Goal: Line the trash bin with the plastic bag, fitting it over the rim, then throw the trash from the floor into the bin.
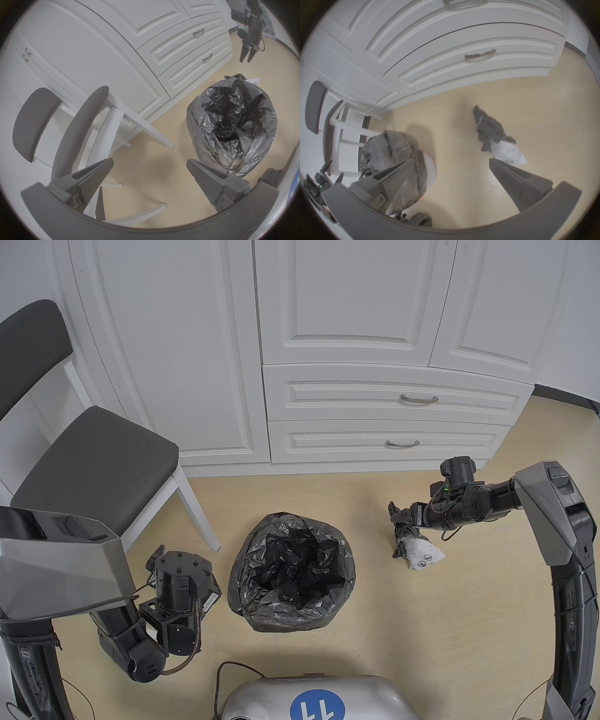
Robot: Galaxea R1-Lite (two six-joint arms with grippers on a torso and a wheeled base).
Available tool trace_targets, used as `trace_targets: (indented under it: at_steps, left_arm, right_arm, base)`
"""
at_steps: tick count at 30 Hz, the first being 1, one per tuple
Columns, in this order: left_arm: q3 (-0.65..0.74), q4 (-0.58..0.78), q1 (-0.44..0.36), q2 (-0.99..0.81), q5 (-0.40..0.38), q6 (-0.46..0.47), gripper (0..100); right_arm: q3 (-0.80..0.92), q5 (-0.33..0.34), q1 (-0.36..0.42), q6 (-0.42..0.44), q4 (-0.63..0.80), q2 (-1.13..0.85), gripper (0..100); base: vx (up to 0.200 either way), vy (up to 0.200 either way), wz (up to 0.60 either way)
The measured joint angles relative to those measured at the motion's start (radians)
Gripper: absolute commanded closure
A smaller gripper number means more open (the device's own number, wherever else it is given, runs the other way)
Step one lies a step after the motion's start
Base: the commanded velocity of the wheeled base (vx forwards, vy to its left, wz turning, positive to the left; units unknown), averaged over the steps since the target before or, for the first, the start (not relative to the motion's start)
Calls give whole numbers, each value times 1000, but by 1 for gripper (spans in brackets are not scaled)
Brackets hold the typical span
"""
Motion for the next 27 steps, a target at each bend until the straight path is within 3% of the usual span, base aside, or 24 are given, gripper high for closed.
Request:
trace_targets:
  at_steps: [6,12,19,25,26,27]
  left_arm:
    - [26,-17,18,-8,0,-2,0]
    - [50,-44,28,-17,-1,-4,0]
    - [72,-87,32,-34,-1,-9,0]
    - [95,-129,34,-51,-1,-10,0]
    - [98,-136,34,-53,-1,-10,0]
    - [101,-147,34,-55,-2,-10,0]
  right_arm:
    - [-178,-54,-40,-4,-23,177,0]
    - [-232,-129,-48,-11,-254,315,0]
    - [-249,-167,-40,-14,-503,424,0]
    - [-253,-180,-35,-13,-537,479,0]
    - [-253,-181,-36,-11,-538,483,100]
    - [-253,-183,-36,-10,-540,487,100]
  base:
    - [0,0,0]
    - [0,0,0]
    - [0,0,0]
    - [0,0,0]
    - [0,0,0]
    - [0,0,0]
